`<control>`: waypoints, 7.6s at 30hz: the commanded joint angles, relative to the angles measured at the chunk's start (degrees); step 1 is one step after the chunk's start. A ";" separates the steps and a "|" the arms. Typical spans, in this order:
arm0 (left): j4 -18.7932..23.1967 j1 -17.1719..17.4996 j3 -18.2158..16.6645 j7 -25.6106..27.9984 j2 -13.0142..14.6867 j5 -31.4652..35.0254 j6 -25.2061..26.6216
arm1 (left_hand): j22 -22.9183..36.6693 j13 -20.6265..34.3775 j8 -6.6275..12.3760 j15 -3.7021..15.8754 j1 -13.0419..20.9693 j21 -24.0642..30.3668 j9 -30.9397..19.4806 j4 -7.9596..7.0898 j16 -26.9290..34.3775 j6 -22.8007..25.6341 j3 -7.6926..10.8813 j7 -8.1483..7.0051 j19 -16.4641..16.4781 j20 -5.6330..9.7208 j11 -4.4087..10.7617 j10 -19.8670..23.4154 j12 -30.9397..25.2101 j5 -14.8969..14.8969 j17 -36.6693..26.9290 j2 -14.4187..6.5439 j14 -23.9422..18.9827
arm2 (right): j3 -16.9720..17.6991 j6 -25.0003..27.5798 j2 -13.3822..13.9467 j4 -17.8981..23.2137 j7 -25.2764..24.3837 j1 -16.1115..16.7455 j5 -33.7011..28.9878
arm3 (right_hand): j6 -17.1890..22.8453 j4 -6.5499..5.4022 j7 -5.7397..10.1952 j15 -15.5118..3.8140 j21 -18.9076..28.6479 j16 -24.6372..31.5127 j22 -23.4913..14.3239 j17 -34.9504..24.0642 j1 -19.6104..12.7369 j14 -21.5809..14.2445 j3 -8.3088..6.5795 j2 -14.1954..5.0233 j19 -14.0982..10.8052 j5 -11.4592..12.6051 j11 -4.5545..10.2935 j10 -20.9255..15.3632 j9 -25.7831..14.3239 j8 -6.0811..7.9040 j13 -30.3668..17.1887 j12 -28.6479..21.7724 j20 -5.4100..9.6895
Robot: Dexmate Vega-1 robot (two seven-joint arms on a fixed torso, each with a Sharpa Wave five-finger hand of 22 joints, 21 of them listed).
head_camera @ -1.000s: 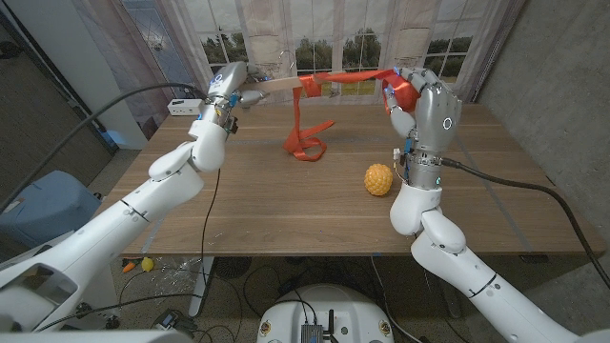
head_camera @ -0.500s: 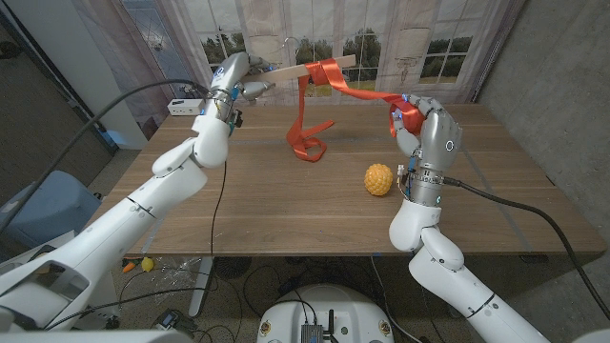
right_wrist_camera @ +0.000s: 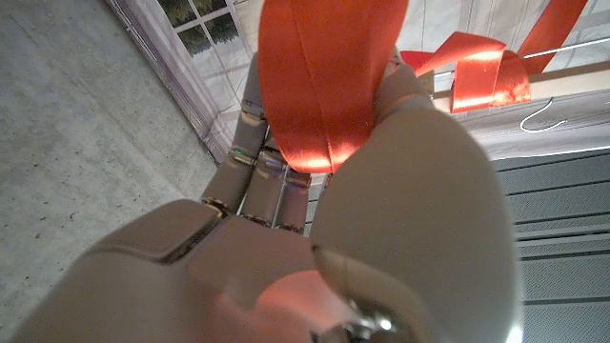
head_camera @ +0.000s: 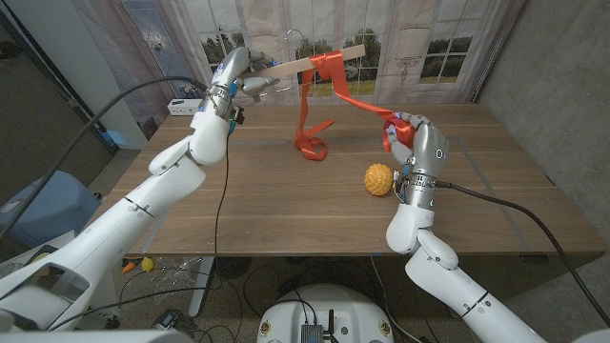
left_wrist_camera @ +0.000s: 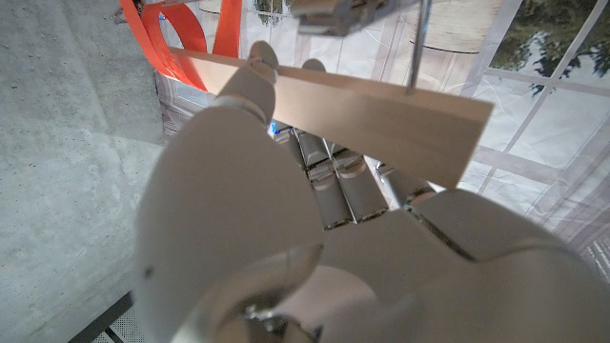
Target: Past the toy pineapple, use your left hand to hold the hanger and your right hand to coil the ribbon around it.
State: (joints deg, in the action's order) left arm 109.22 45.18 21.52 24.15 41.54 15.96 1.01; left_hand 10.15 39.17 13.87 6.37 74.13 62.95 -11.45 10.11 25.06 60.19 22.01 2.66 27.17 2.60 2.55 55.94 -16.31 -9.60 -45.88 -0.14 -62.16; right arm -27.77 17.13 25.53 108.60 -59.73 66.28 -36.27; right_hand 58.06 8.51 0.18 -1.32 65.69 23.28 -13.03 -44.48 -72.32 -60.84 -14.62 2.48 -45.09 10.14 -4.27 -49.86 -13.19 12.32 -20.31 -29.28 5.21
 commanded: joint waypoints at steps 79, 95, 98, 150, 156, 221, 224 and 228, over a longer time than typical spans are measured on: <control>11.07 14.82 -11.42 -23.96 18.35 -26.62 2.52 | -0.02 0.92 -0.44 6.84 6.99 1.56 -5.83 -0.81 -1.19 1.24 1.66 1.31 -1.78 2.72 -0.25 0.53 1.34 -0.47 -1.01 -7.53 -5.35 | -5.12 -0.27 9.26 -4.94 25.00 -29.72 9.17 | 2.00 -0.29 -1.52 -11.74 3.88 -1.79 1.86 -1.28 -10.29 -9.97 -0.35 -9.86 2.08 0.29 2.63 -3.04 -0.31 -0.04 -0.74 0.55 6.48; 13.50 13.41 -7.39 -17.84 17.84 -18.15 11.31 | 0.00 1.09 -0.56 6.85 7.02 1.88 -5.95 -0.80 -1.45 1.31 1.71 1.23 -2.03 2.69 -0.26 0.73 1.54 -0.48 -1.09 -7.52 -5.47 | -4.36 -4.73 10.31 1.56 25.42 -28.43 3.12 | 2.01 -0.26 -1.48 -11.75 4.46 -2.00 1.99 -1.48 -10.33 -10.10 -0.38 -9.82 2.43 0.30 2.66 -3.03 -0.33 -0.06 -0.73 0.74 6.47; 13.30 13.21 -6.84 -15.99 16.84 -16.79 12.09 | 0.00 1.02 -0.53 6.85 7.02 1.93 -5.99 -0.80 -1.48 1.40 1.72 1.27 -2.07 2.69 -0.24 0.82 1.60 -0.49 -1.12 -7.51 -5.48 | -3.70 -5.39 10.51 2.90 25.13 -27.31 2.41 | 2.02 -0.26 -1.51 -11.75 4.64 -2.08 2.02 -1.50 -10.33 -10.15 -0.39 -9.82 2.52 0.30 2.79 -3.00 -0.34 -0.07 -0.74 0.79 6.47; 1.28 3.66 -0.02 -5.06 4.09 -3.12 5.52 | 0.00 1.25 -0.88 6.87 6.84 2.92 -5.89 -0.84 -2.11 1.82 1.70 1.04 -2.62 2.77 0.03 1.26 2.16 -0.45 -1.32 -7.39 -6.11 | 7.37 17.16 13.13 29.69 37.05 4.54 8.86 | 1.88 -0.21 -1.62 -11.67 6.57 -2.77 2.34 -2.20 -10.44 -10.71 -0.58 -9.77 3.49 0.27 2.68 -3.06 -0.44 -0.17 -1.35 0.98 6.43; 3.36 3.96 0.03 -7.70 4.79 -4.03 8.97 | 0.02 1.35 -0.93 6.86 6.86 3.08 -5.93 -0.84 -2.24 1.77 1.71 1.05 -2.66 2.78 0.07 1.17 2.25 -0.45 -1.34 -7.41 -6.05 | 7.92 19.80 16.34 30.58 43.27 2.80 13.48 | 1.79 -0.25 -1.64 -11.66 6.81 -2.87 2.37 -2.32 -10.42 -10.75 -0.62 -9.82 3.66 0.28 2.54 -2.97 -0.47 -0.21 -1.43 1.06 6.40; 9.69 -0.73 16.80 -22.97 11.86 -4.25 37.92 | -0.47 -7.06 -3.77 1.53 -5.66 -1.86 -4.10 -4.00 -15.59 -19.72 -1.38 -3.44 -7.37 -4.73 -0.08 -19.15 6.46 -0.45 20.09 -2.64 21.65 | -25.33 38.80 23.02 16.27 73.31 -35.17 27.93 | -14.78 -5.59 2.95 -7.74 -2.48 -12.22 3.61 9.57 5.19 13.86 3.00 -6.68 17.38 0.74 5.62 11.01 0.98 -1.68 2.85 14.92 -4.64; 10.13 -0.97 17.11 -23.28 12.01 -3.46 38.66 | -0.35 -8.97 -3.97 -1.08 -8.07 -4.15 -3.11 -4.21 -15.03 -25.45 -1.93 -4.21 -10.91 -6.78 -0.60 -24.87 6.40 -0.36 22.60 -2.35 28.38 | -25.94 39.75 23.03 16.16 73.47 -35.79 28.35 | -18.86 -6.35 4.15 -6.28 -6.80 -12.64 3.59 10.34 8.34 22.77 5.31 -5.22 23.09 1.59 5.99 15.37 1.22 -1.68 3.37 17.60 -5.11; 10.75 -0.98 17.05 -23.54 12.39 -2.89 39.16 | -0.35 -10.45 -4.25 -2.81 -10.17 -5.98 -2.22 -4.45 -14.89 -30.63 -3.00 -4.53 -13.36 -8.52 -1.04 -28.85 6.43 -0.43 23.97 -1.52 32.85 | -26.67 40.64 23.35 16.39 73.64 -36.54 28.95 | -26.80 -7.45 6.34 -5.11 -12.65 -13.03 3.54 12.52 12.19 33.62 9.10 -2.13 30.26 3.30 6.95 23.96 1.40 -2.33 3.90 19.26 -6.90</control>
State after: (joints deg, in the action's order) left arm 117.91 45.94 35.97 3.00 52.45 9.31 35.83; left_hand 9.48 29.47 9.91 3.16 65.33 57.88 -14.03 5.76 9.77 32.42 19.56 -1.67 15.07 -5.04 1.98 29.34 -9.87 -10.12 -22.60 -2.18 -31.63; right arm -51.09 54.39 48.67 125.16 11.96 33.16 -8.35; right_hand 35.24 1.72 5.56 -3.42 55.82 10.46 -9.33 -32.96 -62.23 -32.37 -7.36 -1.94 -18.09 12.48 2.23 -30.42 -11.71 10.50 -16.53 -10.75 -0.85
